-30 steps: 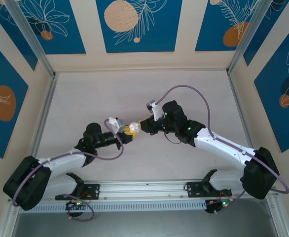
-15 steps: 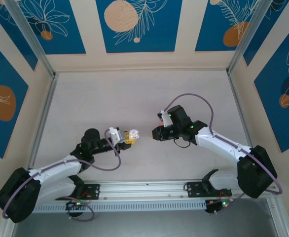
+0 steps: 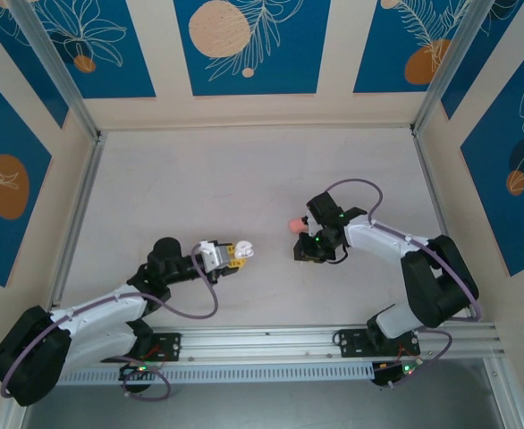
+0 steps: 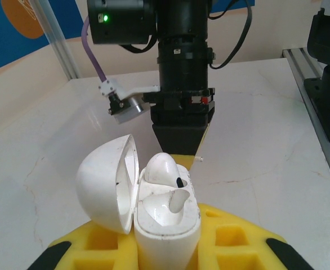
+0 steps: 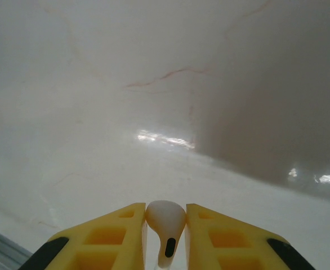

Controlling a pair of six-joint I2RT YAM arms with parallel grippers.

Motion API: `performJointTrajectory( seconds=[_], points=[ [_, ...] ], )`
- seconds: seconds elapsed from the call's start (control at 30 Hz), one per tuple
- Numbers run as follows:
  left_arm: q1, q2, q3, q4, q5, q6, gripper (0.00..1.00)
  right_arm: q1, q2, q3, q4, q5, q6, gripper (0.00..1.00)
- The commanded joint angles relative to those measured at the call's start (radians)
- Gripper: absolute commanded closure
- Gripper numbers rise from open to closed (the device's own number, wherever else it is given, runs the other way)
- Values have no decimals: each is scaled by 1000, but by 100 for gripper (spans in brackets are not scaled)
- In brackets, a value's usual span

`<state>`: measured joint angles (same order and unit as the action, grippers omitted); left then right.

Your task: Insert wireless bluetooth earbuds into charging case

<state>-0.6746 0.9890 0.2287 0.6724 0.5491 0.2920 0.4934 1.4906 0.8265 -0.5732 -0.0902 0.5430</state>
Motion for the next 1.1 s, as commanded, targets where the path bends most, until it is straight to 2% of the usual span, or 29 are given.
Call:
performJointTrajectory(
  seconds=[0.0,0.37,0.63,0.93,1.07],
  points=[
    [-14,-27,-10,43,17,33,86,-7,38,44,-74,25,14,77],
    [-13,-54,-12,23,-20,36,86,3,195,125,-194,110,12,76],
    [-14,-55,-5,16,-26,35,86,29,219,199,-309,160,3,60],
    [-13,-59,-2,-1,-32,34,86,31,183,371,-542,195,13,59],
    [-14,-58,-2,-2,-37,32,86,30,212,395,-575,188,37,59]
  ],
)
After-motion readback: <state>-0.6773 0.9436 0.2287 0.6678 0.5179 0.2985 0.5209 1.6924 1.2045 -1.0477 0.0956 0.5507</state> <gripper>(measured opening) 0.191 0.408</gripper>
